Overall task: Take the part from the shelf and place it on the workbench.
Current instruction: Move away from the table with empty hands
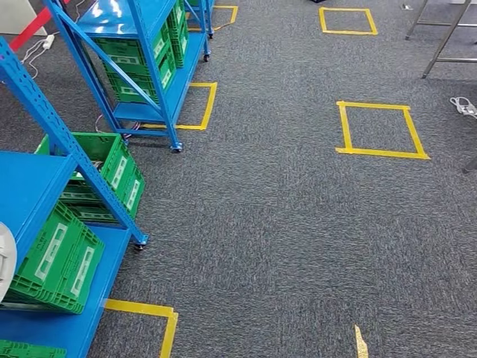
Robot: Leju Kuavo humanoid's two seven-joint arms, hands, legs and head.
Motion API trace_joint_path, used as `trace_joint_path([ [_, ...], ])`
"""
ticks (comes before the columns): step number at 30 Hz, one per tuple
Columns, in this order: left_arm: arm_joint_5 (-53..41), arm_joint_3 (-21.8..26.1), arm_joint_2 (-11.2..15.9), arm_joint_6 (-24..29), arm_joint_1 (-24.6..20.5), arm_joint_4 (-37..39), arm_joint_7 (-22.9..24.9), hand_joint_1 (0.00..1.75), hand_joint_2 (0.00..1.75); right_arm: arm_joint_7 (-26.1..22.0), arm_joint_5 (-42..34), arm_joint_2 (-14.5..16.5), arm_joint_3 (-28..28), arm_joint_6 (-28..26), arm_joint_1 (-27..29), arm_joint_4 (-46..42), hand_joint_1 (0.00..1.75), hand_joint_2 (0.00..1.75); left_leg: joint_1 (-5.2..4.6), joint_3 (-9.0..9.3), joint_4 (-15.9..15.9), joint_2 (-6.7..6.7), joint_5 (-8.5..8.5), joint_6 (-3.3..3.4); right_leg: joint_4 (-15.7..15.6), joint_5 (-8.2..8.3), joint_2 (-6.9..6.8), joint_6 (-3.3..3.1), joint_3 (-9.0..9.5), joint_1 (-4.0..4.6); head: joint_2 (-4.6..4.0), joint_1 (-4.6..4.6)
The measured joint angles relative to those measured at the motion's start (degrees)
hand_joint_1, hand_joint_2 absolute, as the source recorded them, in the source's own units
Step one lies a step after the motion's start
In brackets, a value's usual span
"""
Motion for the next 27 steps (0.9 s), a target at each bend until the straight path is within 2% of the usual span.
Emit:
trace_joint_path([
  [1, 0.0, 0.0, 0.0, 0.0, 0.0, 0.0, 0.0, 0.0, 0.0, 0.0, 0.0, 0.0, 0.0, 0.0, 0.0, 0.0, 0.0, 0.0, 0.15, 0.21, -0.6, -0.12, 0.43, 0.32, 0.9, -0.72, 0.02, 0.12, -0.49, 0.06, 0.0, 0.07],
  [2, 0.0, 0.0, 0.0, 0.0, 0.0, 0.0, 0.0, 0.0, 0.0, 0.0, 0.0, 0.0, 0.1, 0.0, 0.0, 0.0, 0.0, 0.0, 0.33, 0.41, -1.1, -0.28, 0.79, 0.52, 3.2, -2.07, 0.08, 0.17, -1.61, 0.12, 0.0, 0.17],
  [4, 0.0, -0.1, -0.1, 0.0, 0.0, 0.0, 0.1, 0.0, 0.0, -0.1, -0.1, 0.0, 0.1, 0.0, 0.0, 0.2, 0.0, 0.0, 0.35, 0.37, -1.2, -0.7, 0.97, 0.65, 10.5, -5.45, 0.23, 0.24, -5.03, 0.12, 0.0, 0.27],
  [5, 0.0, -0.1, -0.1, 0.0, 0.0, 0.1, 0.1, 0.0, 0.0, -0.1, -0.1, 0.0, 0.1, 0.0, 0.0, 0.3, 0.0, 0.0, 0.36, 0.36, -1.2, -1.03, 0.96, 0.63, 13.8, -6.48, 0.23, 0.33, -6.61, 0.1, 0.0, 0.28],
  [6, 0.0, -0.1, -0.2, 0.0, 0.0, 0.1, 0.1, 0.0, 0.0, -0.1, -0.1, 0.0, 0.2, 0.0, 0.0, 0.3, 0.0, 0.0, 0.38, 0.43, -1.2, -1.42, 0.92, 0.57, 15.2, -6.43, 0.23, 0.42, -7.34, 0.06, 0.0, 0.26],
  [7, 0.0, -0.1, -0.2, 0.0, 0.0, 0.1, 0.1, 0.0, 0.0, -0.1, -0.1, 0.0, 0.2, 0.0, 0.0, 0.4, 0.0, 0.0, 0.42, 0.55, -1.2, -1.88, 0.84, 0.46, 14.5, -5.31, 0.28, 0.51, -7.07, -0.01, 0.0, 0.27],
  [8, 0.0, -0.1, -0.3, 0.0, 0.0, 0.2, 0.1, 0.0, 0.0, -0.1, -0.1, 0.0, 0.3, 0.0, 0.0, 0.5, 0.0, 0.0, 0.49, 0.72, -1.1, -2.43, 0.71, 0.25, 11.5, -3.26, 0.57, 0.58, -5.69, -0.15, 0.0, 0.27],
  [9, 0.0, -0.1, -0.4, 0.0, 0.0, 0.2, 0.1, 0.0, 0.0, -0.1, -0.1, 0.0, 0.3, 0.0, 0.0, 0.5, 0.0, 0.0, 0.59, 0.84, -0.9, -2.98, 0.5, -0.05, 7.6, -1.33, 1.58, 0.67, -3.77, -0.37, 0.0, 0.28],
  [10, 0.0, -0.1, -0.4, 0.0, -0.1, 0.2, 0.1, 0.0, 0.0, -0.1, -0.1, 0.0, 0.4, 0.0, 0.0, 0.6, 0.0, 0.0, 0.59, 0.79, -0.6, -3.59, 0.24, -0.42, 3.9, -0.13, 3.05, 0.71, -1.81, -0.61, 0.0, 0.3],
  [11, 0.0, -0.1, -0.5, 0.0, -0.2, 0.3, 0.1, 0.0, 0.0, -0.2, -0.1, 0.0, 0.5, 0.0, 0.0, 0.7, 0.0, 0.0, 0.62, 0.58, -0.3, -4.2, 0.06, -0.8, 1.2, 0.41, 4.27, 0.61, -0.31, -0.79, 0.0, 0.29],
  [12, 0.0, -0.1, -0.4, 0.0, -0.2, 0.3, 0.1, 0.0, 0.0, -0.2, -0.1, 0.0, 0.5, 0.0, -0.1, 0.7, 0.0, 0.0, 0.66, 0.26, 0.0, -4.81, -0.03, -1.16, 0.0, 0.19, 5.13, 0.43, 0.46, -0.86, 0.0, 0.29],
  [13, 0.0, -0.1, -0.4, 0.0, -0.2, 0.4, 0.1, 0.0, 0.0, -0.2, -0.1, 0.0, 0.6, 0.0, -0.1, 0.8, 0.0, 0.0, 0.71, -0.05, 0.2, -5.48, -0.01, -1.44, -0.3, -0.15, 5.08, 0.14, 0.77, -0.8, 0.0, 0.27],
  [14, 0.0, -0.1, -0.4, 0.0, -0.2, 0.4, 0.1, 0.0, 0.0, -0.2, -0.1, 0.0, 0.7, 0.0, -0.1, 0.8, 0.0, 0.0, 0.85, -0.25, 0.2, -6.15, 0.01, -1.67, -0.3, -0.24, 4.37, -0.26, 0.83, -0.75, 0.0, 0.23],
  [15, 0.0, -0.2, -0.4, 0.0, -0.1, 0.4, 0.1, 0.0, 0.0, -0.2, 0.0, 0.0, 0.7, 0.0, -0.1, 0.8, 0.0, 0.0, 0.92, -0.44, 0.6, -6.03, -0.23, -1.92, -0.4, -0.28, 3.63, -0.63, 0.92, -0.72, 0.0, 0.21],
  [17, 0.1, -0.2, -0.5, 0.0, -0.2, 0.4, 0.1, 0.0, 0.0, -0.3, 0.0, 0.0, 0.8, 0.0, -0.2, 0.9, 0.0, 0.0, 0.94, -1.93, 3.7, -3.76, -2.14, -2.45, -0.6, -0.37, 2.04, -1.39, 1.12, -0.7, 0.0, -0.1],
  [18, 0.2, -0.3, -0.5, 0.0, -0.3, 0.4, 0.1, 0.0, 0.0, -0.3, 0.1, -0.1, 1.0, 0.0, -0.3, 0.9, 0.0, 0.0, 0.96, -3.61, 7.0, -2.02, -3.85, -2.71, -0.6, -0.48, 1.17, -1.66, 1.17, -0.56, 0.0, -0.25],
  [19, 0.2, -0.3, -0.5, 0.0, -0.5, 0.5, 0.1, 0.0, 0.0, -0.4, 0.1, -0.1, 1.1, 0.0, -0.3, 0.9, 0.0, 0.0, 1.02, -5.71, 11.1, -0.9, -5.61, -2.92, -0.6, -0.6, 0.29, -1.86, 1.19, -0.41, 0.0, -0.37],
  [20, 0.3, -0.3, -0.5, 0.0, -0.5, 0.5, 0.1, 0.0, 0.0, -0.4, 0.1, 0.0, 1.3, 0.0, -0.3, 1.0, 0.0, 0.0, 1.09, -7.7, 14.8, -0.36, -6.89, -3.04, -0.6, -0.72, -0.62, -1.99, 1.23, -0.28, 0.0, -0.38],
  [21, 0.4, -0.3, -0.5, 0.0, -0.5, 0.5, 0.1, 0.0, 0.0, -0.4, 0.1, 0.0, 1.4, 0.0, -0.3, 1.1, 0.0, 0.0, 1.13, -9.06, 17.2, -0.17, -7.27, -3.07, -0.6, -0.84, -1.49, -2.07, 1.3, -0.17, 0.0, -0.37],
  [22, 0.5, -0.3, -0.5, 0.0, -0.4, 0.5, 0.1, 0.0, 0.0, -0.4, 0.1, 0.0, 1.5, 0.0, -0.4, 1.2, 0.0, 0.0, 1.15, -9.37, 17.4, -0.1, -6.44, -3.01, -0.6, -0.98, -2.25, -2.1, 1.44, -0.08, 0.0, -0.38],
  [23, 0.5, -0.4, -0.5, 0.0, -0.3, 0.5, 0.1, 0.0, 0.0, -0.4, 0.2, 0.0, 1.6, 0.0, -0.5, 1.3, 0.0, 0.0, 1.13, -8.53, 15.2, 0.1, -4.56, -2.84, -0.6, -1.12, -2.94, -2.09, 1.65, -0.01, 0.0, -0.38],
  [24, 0.6, -0.4, -0.5, 0.0, -0.3, 0.5, 0.0, 0.0, 0.0, -0.5, 0.2, 0.0, 1.7, 0.0, -0.7, 1.3, 0.0, 0.0, 1.04, -6.83, 11.4, 0.75, -2.09, -2.54, -0.6, -1.29, -3.58, -2.03, 1.95, 0.06, 0.0, -0.38],
  [25, 0.6, -0.4, -0.5, 0.0, -0.3, 0.5, 0.0, 0.0, 0.0, -0.5, 0.3, 0.0, 1.8, 0.0, -0.9, 1.3, 0.0, 0.0, 0.76, -4.97, 7.5, 2.07, -0.29, -2.21, -0.6, -1.49, -4.22, -1.91, 2.1, 0.16, 0.0, -0.38],
  [26, 0.7, -0.4, -0.5, 0.0, -0.4, 0.5, 0.0, 0.0, 0.0, -0.5, 0.4, 0.0, 1.9, 0.0, -1.1, 1.4, 0.0, 0.0, 0.43, -3.49, 4.1, 3.3, 0.88, -1.85, -0.6, -1.7, -4.83, -1.69, 2.31, 0.27, 0.0, -0.4],
  [27, 0.7, -0.5, -0.5, 0.0, -0.5, 0.5, 0.0, 0.0, 0.0, -0.5, 0.5, 0.0, 2.1, 0.0, -1.3, 1.4, 0.0, 0.0, 0.11, -2.68, 2.2, 4.24, 1.3, -1.55, -0.6, -1.86, -5.47, -1.42, 2.49, 0.36, 0.0, -0.4],
])
